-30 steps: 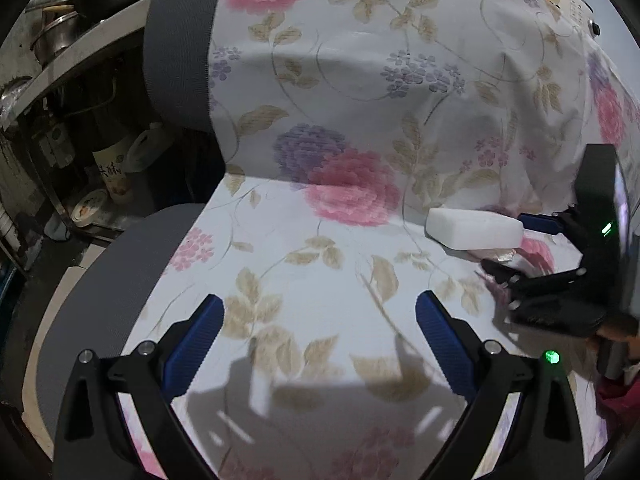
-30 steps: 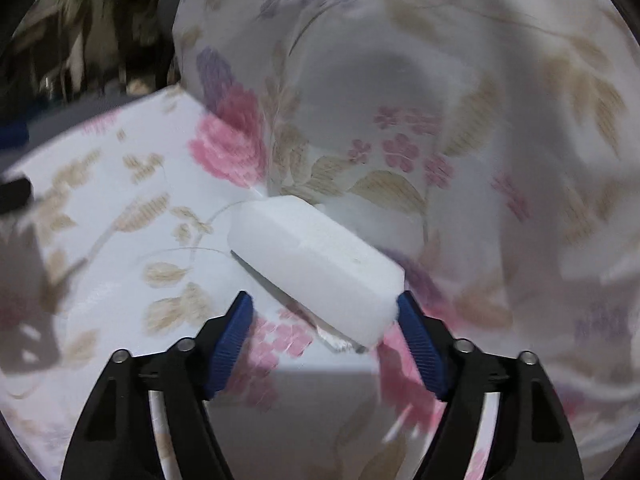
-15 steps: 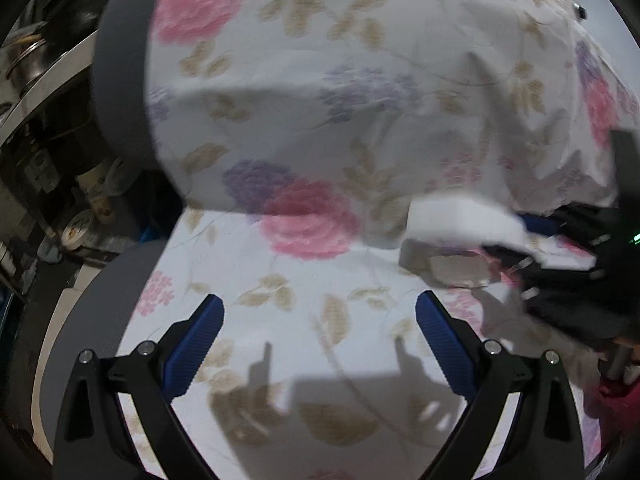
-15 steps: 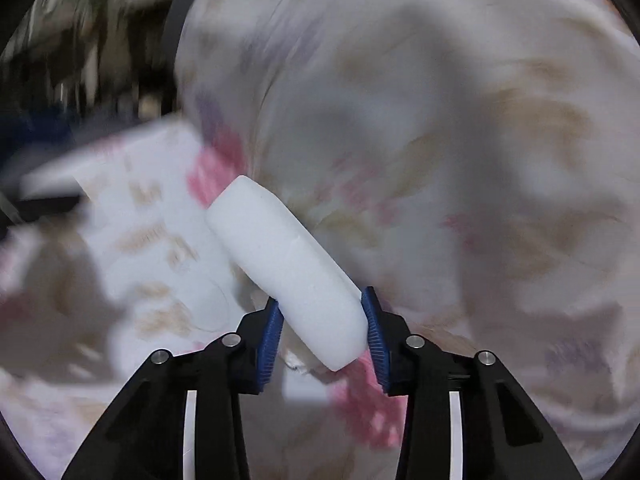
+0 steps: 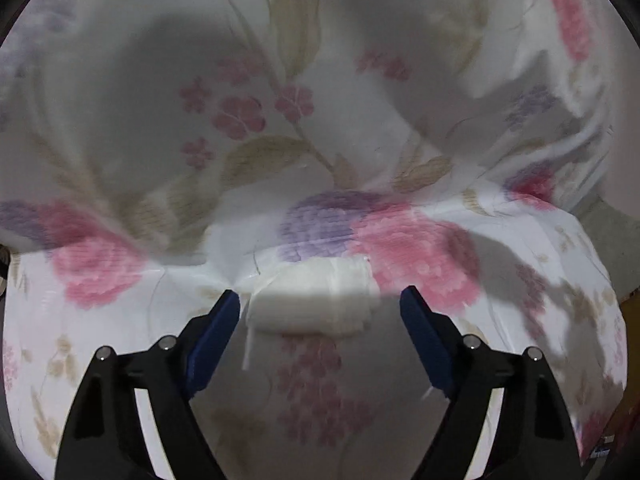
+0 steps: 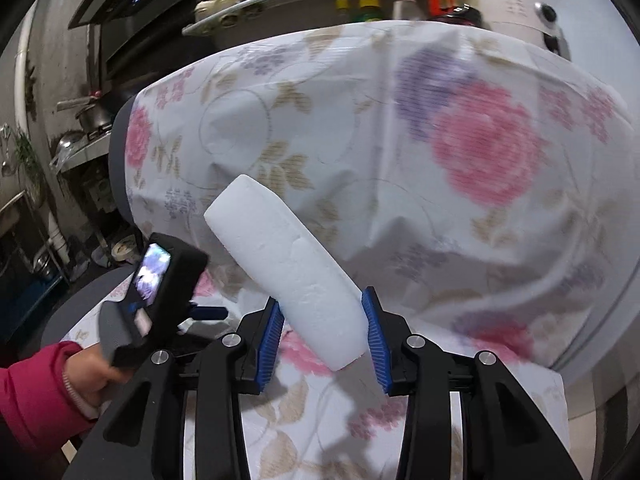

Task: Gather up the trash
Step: 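Grasp the white tissue with the left gripper while the right holds the foam block, then carry the tissue and foam block to the bin and open both grippers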

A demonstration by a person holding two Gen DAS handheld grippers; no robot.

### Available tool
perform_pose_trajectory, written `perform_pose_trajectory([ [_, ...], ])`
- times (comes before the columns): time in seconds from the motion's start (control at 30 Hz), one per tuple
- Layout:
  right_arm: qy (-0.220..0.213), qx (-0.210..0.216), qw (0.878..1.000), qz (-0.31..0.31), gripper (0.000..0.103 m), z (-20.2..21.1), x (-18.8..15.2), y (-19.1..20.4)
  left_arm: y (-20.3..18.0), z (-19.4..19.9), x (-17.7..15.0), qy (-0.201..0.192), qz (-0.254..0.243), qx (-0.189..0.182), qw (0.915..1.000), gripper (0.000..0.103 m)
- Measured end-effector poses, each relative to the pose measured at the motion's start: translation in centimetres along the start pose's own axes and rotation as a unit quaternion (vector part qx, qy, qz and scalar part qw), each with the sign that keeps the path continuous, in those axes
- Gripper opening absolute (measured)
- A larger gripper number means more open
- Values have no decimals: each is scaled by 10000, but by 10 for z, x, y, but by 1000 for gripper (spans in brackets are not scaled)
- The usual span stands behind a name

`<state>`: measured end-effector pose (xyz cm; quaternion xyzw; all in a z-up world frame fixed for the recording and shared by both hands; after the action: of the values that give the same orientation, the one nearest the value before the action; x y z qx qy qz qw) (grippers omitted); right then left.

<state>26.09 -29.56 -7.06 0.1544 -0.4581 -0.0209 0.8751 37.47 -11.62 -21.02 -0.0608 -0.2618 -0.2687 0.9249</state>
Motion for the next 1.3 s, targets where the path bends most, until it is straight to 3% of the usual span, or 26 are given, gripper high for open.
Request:
perform_pose_trajectory([
  [0.03,15,-12,10000,-66,40,0,-3,-4,1,-4,0,61,48,-36,10000,61],
  [0.07,22,-15,9999,-117,40,0,-9,-6,3,-10,0,136,129,-128,9997,55],
  [0.1,32,-15,9998,-195,40,1,-11,-11,4,-9,0,96,183,-244,9995,41],
  [0.13,31,-31,9997,-223,40,0,-13,-12,5,-10,-1,89,184,-245,9995,5],
  [0.33,-38,-172,9990,-421,40,17,-20,-17,-3,42,-11,-593,94,-142,9981,4],
  [0.53,-69,-313,9969,-723,40,52,-33,-21,-40,131,-42,-1329,-53,11,9911,4],
  [0.63,-57,-386,9928,-1132,41,77,-50,-34,-68,164,-64,-1572,-111,-29,9875,4],
  [0.83,-124,-843,9802,-1787,41,153,-103,-66,-155,202,-107,-2012,-470,-504,9771,4],
  [0.97,-228,-1284,9672,-2178,42,212,-151,-89,-218,206,-125,-2058,-794,-1112,9690,5],
  [1.1,-474,-1833,9447,-2676,44,274,-201,-123,-279,203,-139,-1982,-1181,-1625,9594,5],
  [1.3,-716,-2576,9005,-3429,45,343,-269,-182,-385,194,-154,-1832,-2156,-2299,9312,5],
])
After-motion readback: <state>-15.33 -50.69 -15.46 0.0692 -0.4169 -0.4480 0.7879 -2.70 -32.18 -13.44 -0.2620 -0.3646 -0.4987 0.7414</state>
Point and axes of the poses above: each gripper's, at about its wrist camera, not at the fingertips, and z roughly against the way its jaws point, y to its left, x to its top, the point moved 1 cm from there along -z, roughly the way its jaws point, and after that the axes turned 13 degrees about -z, right-handed, at the moved point
